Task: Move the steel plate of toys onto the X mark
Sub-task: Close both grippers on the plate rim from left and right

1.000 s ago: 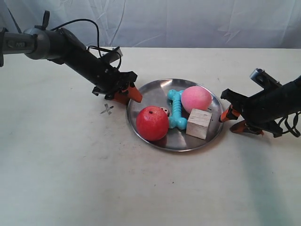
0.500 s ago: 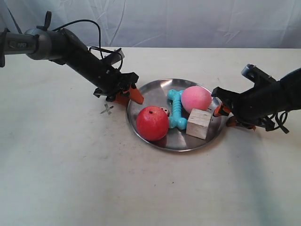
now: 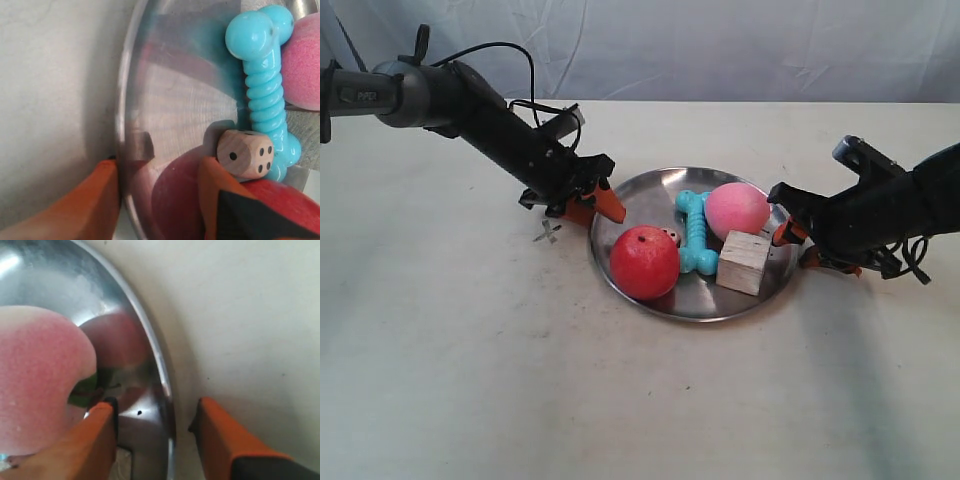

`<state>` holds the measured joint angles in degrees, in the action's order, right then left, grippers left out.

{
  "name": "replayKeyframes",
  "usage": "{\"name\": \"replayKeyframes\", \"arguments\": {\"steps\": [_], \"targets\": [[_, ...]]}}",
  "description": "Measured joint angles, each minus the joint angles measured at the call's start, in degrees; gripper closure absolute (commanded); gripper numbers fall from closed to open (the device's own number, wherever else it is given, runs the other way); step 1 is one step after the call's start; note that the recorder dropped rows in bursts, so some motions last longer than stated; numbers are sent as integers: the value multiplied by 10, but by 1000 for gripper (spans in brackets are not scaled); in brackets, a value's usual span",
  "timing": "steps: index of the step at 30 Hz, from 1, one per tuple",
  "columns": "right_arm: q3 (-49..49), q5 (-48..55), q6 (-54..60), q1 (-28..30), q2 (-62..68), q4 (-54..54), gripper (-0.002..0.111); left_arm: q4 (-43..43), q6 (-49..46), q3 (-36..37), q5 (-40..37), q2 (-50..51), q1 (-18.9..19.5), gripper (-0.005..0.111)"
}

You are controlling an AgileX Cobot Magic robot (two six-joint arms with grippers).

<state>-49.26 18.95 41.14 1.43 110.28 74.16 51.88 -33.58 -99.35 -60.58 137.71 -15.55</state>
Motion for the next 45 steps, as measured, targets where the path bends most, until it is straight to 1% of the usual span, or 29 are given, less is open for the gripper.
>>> {"name": "replayKeyframes", "arguments": {"steps": [16,18,21,22,24,27,28,29,36,45], "targets": [[-4,-6,13,-17,14,25,61,0,1,0,-6,1,0,59],[-6,-8,14,-20,20,36,63,0,1,0,-6,1,0,60],[-9,-15,17,-22,27,51,72,-2,4,0,-7,1,0,65],[-9,-16,16,-22,29,54,75,-3,4,0,-7,1,0,69],[-9,-21,17,-22,31,57,87,-6,6,0,-6,1,0,78],[-9,-26,17,-24,35,64,106,-17,6,0,0,2,0,97],[-9,-29,17,-24,36,64,109,-22,6,0,1,2,0,105],[-9,-29,21,-24,36,63,109,-26,8,0,3,3,1,107],[-9,-21,32,-24,37,59,109,-20,38,0,4,5,3,107],[-13,8,33,-18,39,58,109,-38,84,-2,-4,5,1,107]]}}
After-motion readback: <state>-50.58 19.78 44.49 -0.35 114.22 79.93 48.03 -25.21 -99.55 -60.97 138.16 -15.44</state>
